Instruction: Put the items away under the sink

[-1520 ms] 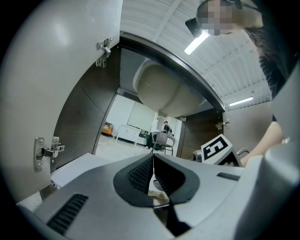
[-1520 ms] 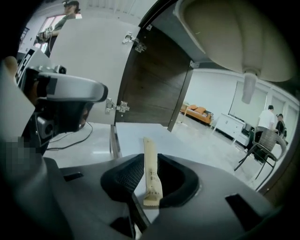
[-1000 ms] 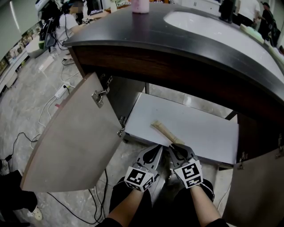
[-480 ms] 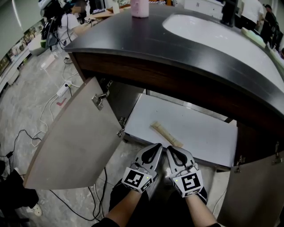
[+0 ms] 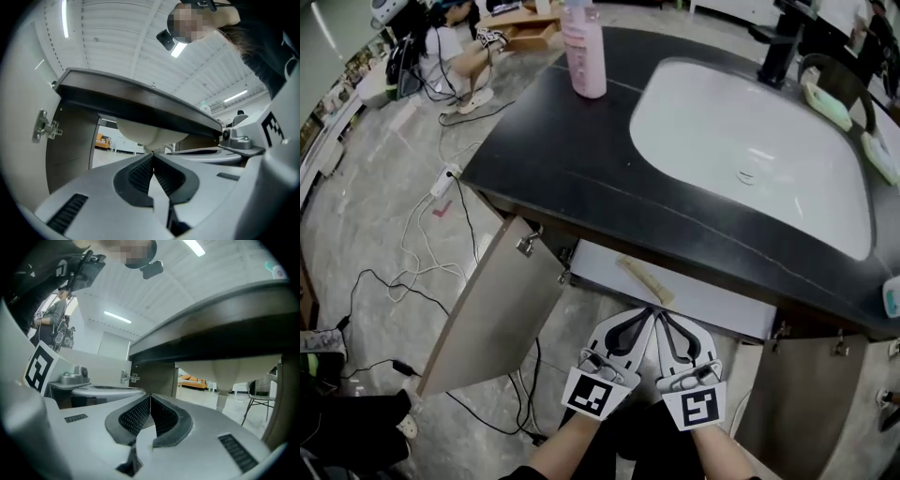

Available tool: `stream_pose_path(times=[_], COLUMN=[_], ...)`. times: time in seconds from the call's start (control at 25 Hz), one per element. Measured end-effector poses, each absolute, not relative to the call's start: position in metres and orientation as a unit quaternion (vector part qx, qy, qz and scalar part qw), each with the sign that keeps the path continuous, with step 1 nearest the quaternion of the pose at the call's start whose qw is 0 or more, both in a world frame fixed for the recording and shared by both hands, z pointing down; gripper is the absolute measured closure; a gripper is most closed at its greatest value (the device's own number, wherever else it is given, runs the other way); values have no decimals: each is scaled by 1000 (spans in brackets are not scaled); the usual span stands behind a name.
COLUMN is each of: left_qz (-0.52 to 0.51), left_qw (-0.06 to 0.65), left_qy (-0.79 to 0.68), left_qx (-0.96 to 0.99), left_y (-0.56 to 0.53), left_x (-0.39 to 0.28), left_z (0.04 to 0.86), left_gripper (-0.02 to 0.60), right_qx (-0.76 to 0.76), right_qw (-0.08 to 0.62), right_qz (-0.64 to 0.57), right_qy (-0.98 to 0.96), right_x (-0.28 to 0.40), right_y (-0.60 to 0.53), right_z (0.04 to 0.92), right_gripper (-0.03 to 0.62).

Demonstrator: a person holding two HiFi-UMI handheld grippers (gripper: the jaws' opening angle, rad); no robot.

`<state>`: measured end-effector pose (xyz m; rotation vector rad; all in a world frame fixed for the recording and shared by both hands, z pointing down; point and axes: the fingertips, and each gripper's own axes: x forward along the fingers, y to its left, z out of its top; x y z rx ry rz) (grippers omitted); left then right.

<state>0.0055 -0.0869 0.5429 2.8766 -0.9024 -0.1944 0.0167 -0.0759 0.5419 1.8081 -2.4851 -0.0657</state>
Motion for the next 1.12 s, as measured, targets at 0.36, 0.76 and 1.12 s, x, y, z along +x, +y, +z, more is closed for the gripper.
stream_pose_path(times=[0.36,0.76,1.12], left_qz=[-42,-26,-29], left_qw=[81,78,81], left_qy=[-297,-271,-217], left_qx=[951,959,972], left_y=[-64,-35,-8], left_x=[-8,-3,33], left_z=[422,310,258], left_gripper=[574,574,574], right_qx=[587,597,628], right_qw=[42,49,68], right_qz=[10,18,6], right_qy=[-809,-800,-775], right_x=[5,6,37], right_y=[-53,-20,9], right_z=[416,307,257], right_gripper=[559,560,559])
